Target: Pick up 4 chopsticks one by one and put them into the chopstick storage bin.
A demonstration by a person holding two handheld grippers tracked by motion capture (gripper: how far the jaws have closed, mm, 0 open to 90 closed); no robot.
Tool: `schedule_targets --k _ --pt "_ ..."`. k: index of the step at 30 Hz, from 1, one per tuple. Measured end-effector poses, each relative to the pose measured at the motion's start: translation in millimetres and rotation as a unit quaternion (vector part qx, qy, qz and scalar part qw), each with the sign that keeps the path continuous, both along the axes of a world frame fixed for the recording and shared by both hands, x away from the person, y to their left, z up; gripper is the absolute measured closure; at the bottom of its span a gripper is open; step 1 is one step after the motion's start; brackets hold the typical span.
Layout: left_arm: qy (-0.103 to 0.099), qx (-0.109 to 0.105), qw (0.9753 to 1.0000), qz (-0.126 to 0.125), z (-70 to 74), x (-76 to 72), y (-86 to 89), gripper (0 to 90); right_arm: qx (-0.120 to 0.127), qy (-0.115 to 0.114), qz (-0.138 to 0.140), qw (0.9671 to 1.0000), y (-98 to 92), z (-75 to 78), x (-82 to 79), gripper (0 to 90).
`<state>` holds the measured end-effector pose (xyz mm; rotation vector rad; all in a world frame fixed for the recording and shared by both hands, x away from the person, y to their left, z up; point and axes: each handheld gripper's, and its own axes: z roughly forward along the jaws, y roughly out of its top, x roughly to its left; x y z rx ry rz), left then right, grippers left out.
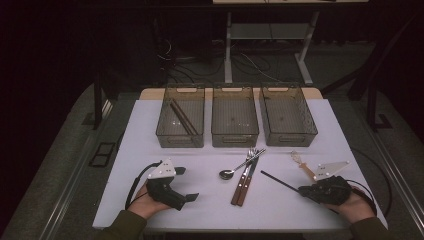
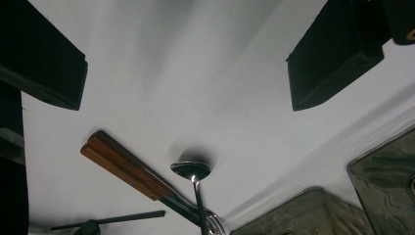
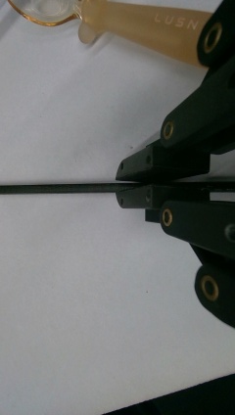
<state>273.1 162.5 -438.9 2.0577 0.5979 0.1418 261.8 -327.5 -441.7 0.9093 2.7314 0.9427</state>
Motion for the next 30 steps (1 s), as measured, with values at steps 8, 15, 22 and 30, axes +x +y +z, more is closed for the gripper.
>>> schedule_targets --k 8,15,22,30 --pt "0.000 -0.001 1.0000 0.000 -0.2 0.0 -0.2 0.0 0.002 -0.001 -0.002 1.0000 1.1 1.8 1.8 85.4" --pt "-0.001 -0.001 1.0000 0.000 -0.2 0.0 -0.2 0.0 0.018 -0.007 -0.002 0.9998 1.0 7.6 1.0 85.4" --pt "0.000 -0.001 1.0000 0.000 -0.3 0.1 -0.3 0.0 0.036 -0.011 0.000 0.9993 0.9 13.0 0.4 85.4" --pt "-0.001 -0.001 1.0000 0.000 -0.2 0.1 -0.3 0.0 0.055 -0.018 0.000 0.9983 1.0 18.8 -0.2 85.4"
